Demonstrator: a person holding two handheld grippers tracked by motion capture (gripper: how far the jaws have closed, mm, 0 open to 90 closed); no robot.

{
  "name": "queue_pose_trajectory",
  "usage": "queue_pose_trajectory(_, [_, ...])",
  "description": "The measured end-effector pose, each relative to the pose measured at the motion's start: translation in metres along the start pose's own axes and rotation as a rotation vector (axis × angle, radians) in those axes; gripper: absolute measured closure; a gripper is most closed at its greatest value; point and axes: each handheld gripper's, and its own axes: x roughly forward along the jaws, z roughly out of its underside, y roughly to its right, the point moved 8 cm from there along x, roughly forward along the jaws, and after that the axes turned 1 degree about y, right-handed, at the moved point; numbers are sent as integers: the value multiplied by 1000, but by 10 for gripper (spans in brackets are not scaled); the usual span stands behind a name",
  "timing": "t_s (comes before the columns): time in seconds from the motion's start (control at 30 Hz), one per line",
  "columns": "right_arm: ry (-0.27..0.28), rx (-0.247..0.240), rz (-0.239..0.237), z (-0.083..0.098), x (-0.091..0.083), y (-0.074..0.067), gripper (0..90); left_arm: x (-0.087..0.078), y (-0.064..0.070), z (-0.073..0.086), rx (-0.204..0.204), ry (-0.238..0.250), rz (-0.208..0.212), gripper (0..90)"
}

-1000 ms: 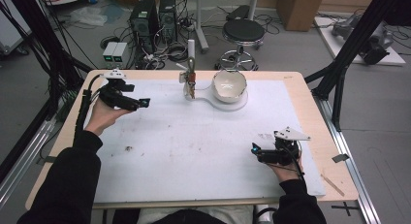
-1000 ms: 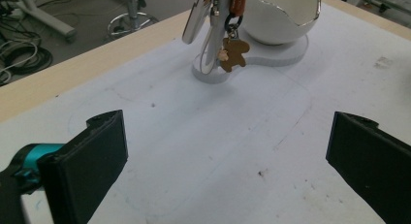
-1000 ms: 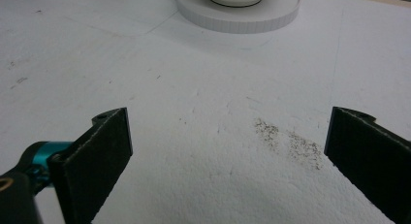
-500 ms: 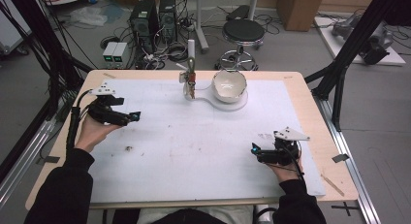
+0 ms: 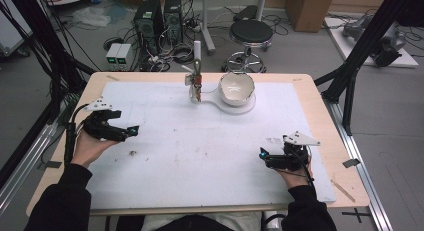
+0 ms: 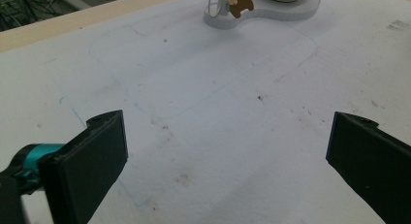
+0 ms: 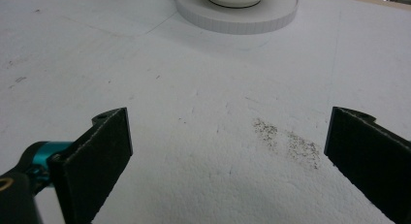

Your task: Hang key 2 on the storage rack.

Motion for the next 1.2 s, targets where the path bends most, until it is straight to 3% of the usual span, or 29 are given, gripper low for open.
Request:
queue_pose_trajectory(0.2, [0,-2,-5,0,0,0,23,-13,0,9,-7,15,-27,17])
queue_pose_trajectory(0.4, [-10,-1,-7,2,0,-1,23,-24,3,29,9,26,-61,17])
queue_pose_trajectory(0.7, [-29,-16,-21,7,1,-4,23,-31,18,57,29,39,-24,17])
queue_pose_trajectory(0.8, [-31,-25,-25,8,1,-5,23,-34,25,63,54,29,-21,17])
queue_pose_trajectory(0.97, [-22,-37,-22,5,-1,-6,23,-36,27,72,65,19,-43,17])
queue_pose_trajectory(1.2, [-17,-44,-8,6,-6,-6,23,-34,28,76,66,14,-35,17])
